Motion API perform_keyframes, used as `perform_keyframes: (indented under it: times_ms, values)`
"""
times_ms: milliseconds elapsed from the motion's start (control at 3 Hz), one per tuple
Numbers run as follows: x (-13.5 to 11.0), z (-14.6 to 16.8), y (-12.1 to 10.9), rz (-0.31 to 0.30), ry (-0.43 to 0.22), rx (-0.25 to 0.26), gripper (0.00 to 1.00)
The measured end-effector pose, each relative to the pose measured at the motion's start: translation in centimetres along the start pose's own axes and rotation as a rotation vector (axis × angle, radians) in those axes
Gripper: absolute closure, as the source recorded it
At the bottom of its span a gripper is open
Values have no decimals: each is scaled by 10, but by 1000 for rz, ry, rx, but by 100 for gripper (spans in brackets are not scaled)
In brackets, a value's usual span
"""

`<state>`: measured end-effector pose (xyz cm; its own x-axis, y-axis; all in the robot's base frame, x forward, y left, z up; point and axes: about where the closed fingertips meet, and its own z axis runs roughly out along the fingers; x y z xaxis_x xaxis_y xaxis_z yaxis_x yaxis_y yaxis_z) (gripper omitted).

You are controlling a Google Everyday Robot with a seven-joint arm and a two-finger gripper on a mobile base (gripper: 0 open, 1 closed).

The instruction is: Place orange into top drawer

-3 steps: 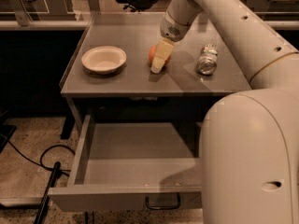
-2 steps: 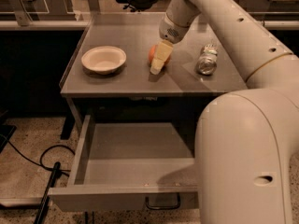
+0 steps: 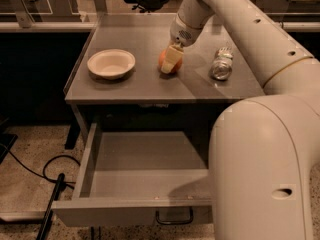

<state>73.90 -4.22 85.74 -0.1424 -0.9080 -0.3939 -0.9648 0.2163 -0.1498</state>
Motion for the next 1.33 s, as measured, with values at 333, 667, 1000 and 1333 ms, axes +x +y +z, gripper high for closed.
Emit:
perform_keyframes:
  times_ms: [333,667,1000,1333]
  values:
    - [0,0,0,0,0,0,64]
    - [0,0,0,0,0,0,87]
    - [0,0,0,0,0,0,100]
    - [0,1,0,-2,-1,-1,100]
